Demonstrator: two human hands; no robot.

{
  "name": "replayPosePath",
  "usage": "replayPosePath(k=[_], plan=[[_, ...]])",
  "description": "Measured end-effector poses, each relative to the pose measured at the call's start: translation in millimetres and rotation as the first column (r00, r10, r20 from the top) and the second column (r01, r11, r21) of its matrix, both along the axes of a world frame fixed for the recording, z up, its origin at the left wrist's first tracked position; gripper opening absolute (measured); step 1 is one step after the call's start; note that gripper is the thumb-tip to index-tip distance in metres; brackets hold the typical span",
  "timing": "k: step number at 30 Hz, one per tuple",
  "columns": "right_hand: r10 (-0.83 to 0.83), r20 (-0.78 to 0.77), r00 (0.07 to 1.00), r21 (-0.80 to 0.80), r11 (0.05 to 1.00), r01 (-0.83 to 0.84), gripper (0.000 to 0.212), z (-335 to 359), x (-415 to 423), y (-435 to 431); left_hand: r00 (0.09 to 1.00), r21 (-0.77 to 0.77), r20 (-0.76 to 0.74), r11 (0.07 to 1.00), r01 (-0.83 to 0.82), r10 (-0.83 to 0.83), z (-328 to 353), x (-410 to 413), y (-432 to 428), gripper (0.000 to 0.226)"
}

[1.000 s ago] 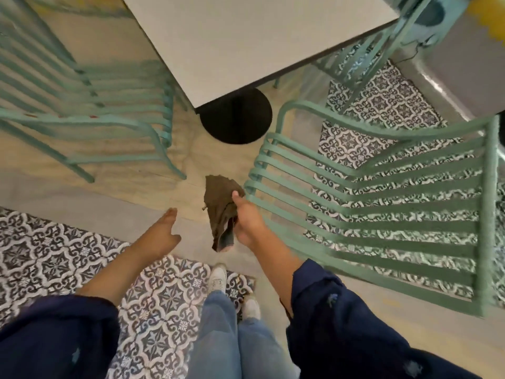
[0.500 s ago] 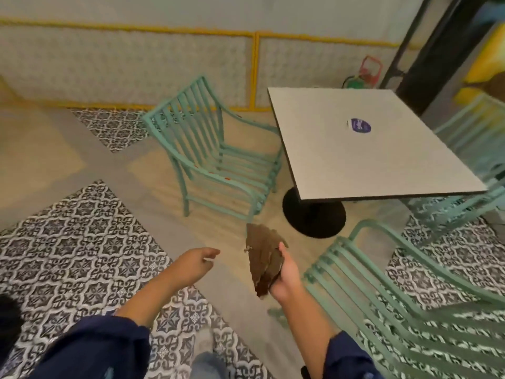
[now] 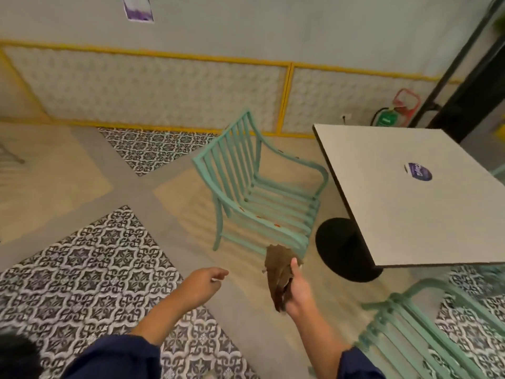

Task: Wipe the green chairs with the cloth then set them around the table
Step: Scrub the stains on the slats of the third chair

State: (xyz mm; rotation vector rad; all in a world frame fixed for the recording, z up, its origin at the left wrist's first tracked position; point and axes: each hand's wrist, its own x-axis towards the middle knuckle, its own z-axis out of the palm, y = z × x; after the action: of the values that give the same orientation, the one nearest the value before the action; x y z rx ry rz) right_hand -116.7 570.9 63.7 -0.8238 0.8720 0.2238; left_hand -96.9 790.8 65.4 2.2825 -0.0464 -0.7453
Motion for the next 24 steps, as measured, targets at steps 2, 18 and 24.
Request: replayPosePath(k=[2, 18, 24], plan=[[-0.025, -0.007, 1.0, -0.004, 1.0, 0.025, 0.046, -1.9, 23.6, 16.2, 1.0, -0.002, 0.013, 1.0, 0.004, -0.004, 0.2, 32.0, 15.4, 0.038], [-0.039, -0.235, 0.971, -0.4, 0.914, -0.06, 0.04, -117.7, 203.8, 19.9, 0.941, 0.11, -0.039, 0.934, 0.339, -0.337, -65.1, 267.9, 15.4, 0.04], [-0.042, -0.29, 0.956, -0.53, 0.839, -0.124, 0.048, -132.3, 257.4, -5.2, 0.854, 0.157, -0.059, 0.84, 0.519, -0.516, -89.0, 340.1, -10.8, 0.04]])
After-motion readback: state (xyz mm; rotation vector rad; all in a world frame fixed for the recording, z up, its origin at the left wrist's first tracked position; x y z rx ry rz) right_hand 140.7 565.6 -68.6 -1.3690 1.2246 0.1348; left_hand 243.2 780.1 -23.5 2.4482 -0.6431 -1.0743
